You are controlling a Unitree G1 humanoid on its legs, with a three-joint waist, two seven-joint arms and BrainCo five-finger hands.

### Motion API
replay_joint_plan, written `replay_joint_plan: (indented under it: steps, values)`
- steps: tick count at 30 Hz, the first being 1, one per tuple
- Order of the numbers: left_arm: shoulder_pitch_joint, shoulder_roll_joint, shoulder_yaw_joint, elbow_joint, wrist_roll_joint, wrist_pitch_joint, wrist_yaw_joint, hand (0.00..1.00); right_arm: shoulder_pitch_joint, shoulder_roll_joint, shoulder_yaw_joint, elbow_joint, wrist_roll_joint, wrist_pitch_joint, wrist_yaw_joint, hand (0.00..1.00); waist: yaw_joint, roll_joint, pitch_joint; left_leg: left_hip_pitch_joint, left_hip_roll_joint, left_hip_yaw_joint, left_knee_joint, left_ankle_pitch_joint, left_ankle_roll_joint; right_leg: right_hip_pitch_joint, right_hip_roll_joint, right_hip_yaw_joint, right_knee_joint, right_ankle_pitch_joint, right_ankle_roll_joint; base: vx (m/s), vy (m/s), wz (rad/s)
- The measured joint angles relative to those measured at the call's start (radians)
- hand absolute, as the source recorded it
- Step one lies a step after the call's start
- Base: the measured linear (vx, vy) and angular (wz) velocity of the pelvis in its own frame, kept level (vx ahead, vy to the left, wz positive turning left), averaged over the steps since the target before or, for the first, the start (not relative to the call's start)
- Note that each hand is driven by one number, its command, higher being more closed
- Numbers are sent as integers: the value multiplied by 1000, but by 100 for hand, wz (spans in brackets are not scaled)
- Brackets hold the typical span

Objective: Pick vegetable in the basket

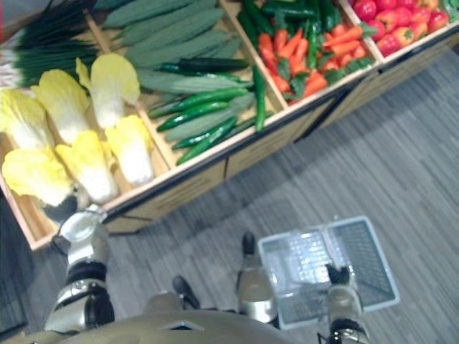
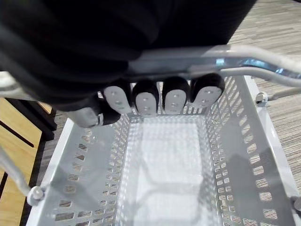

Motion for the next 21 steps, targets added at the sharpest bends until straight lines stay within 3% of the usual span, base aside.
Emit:
replay_joint_plan:
  steps: [8, 14, 21]
  values:
    - [108, -86, -12, -174, 17, 15, 1, 100, 42, 6, -20, -2, -1, 0, 1, 100, 8, 3, -47, -3, 4, -26, 4, 4, 6, 17, 5, -20, 2, -3, -4, -48, -53, 8]
    - [175, -94, -33, -306, 52, 15, 0, 100, 73, 6, -27, -6, -1, -3, 3, 100, 21, 5, -86, -3, 5, -39, 7, 5, 8, 25, 2, -24, 3, -3, -5, -54, -45, 5]
    - [220, -157, -73, -504, 168, 16, 0, 100, 106, 7, -34, -6, 3, -11, 3, 100, 45, -1, -115, 6, 4, -43, 2, 7, 11, 34, 3, -20, 3, -3, -4, -19, -23, 0]
